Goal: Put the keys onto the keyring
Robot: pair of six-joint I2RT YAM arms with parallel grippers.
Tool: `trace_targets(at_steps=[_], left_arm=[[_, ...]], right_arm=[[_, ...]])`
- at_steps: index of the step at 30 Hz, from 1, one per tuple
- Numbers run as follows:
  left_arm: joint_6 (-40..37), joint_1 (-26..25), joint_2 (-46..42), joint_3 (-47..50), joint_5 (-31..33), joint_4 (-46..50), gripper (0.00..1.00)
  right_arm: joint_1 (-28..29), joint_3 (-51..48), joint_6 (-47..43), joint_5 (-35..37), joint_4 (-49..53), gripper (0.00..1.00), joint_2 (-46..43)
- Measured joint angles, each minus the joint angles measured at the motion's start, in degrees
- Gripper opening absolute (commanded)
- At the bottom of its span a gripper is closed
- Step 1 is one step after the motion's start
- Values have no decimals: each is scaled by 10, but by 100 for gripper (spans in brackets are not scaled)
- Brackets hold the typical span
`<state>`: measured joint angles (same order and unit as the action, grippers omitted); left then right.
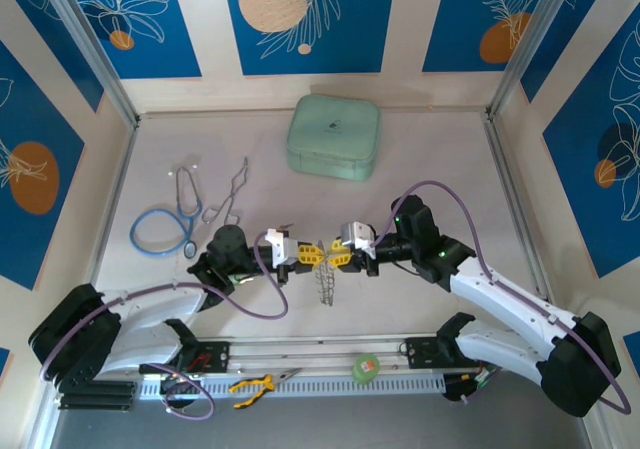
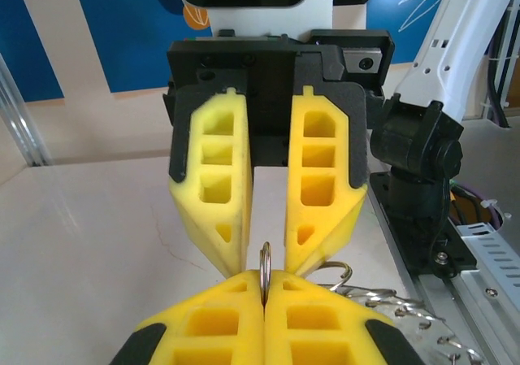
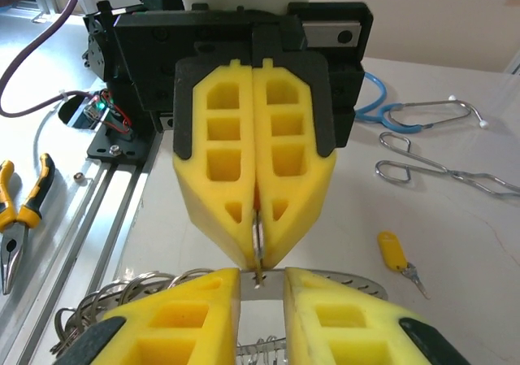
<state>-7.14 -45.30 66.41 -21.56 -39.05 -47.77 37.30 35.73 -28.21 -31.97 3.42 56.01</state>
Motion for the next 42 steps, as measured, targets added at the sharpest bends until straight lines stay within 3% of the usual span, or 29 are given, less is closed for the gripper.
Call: trace_targets(at_steps=[4,6,8,12,16,26,36,39,42], left_arm=[[7,1,2,0,-2,-3,0],[8,2,2,0,-2,-4,0],[9,3,4,2,-2,-8,0],[12,3,3,3,5,-10,18],[1,0,-13,3,18,17,26],[-57,0,-40,-24,67,158,26],[-67,0,-40,-25,75,174,21],[-69,0,-40,-25,72,174,11],[-68,0,-36,-25,66,170,9]], right_arm=[[6,7,1,0,0,11,8],[7,9,1,0,2,0,9],[7,10,-1,2,5,0,9],[10,21,-7,12,24,0,11],[17,52,-31,41,76,0,13],[67,171,-115,156,250,0,64],[98,225,-149,221,332,0,106],[108,241,-149,227,335,0,116],[113,243,-148,230,332,0,120]])
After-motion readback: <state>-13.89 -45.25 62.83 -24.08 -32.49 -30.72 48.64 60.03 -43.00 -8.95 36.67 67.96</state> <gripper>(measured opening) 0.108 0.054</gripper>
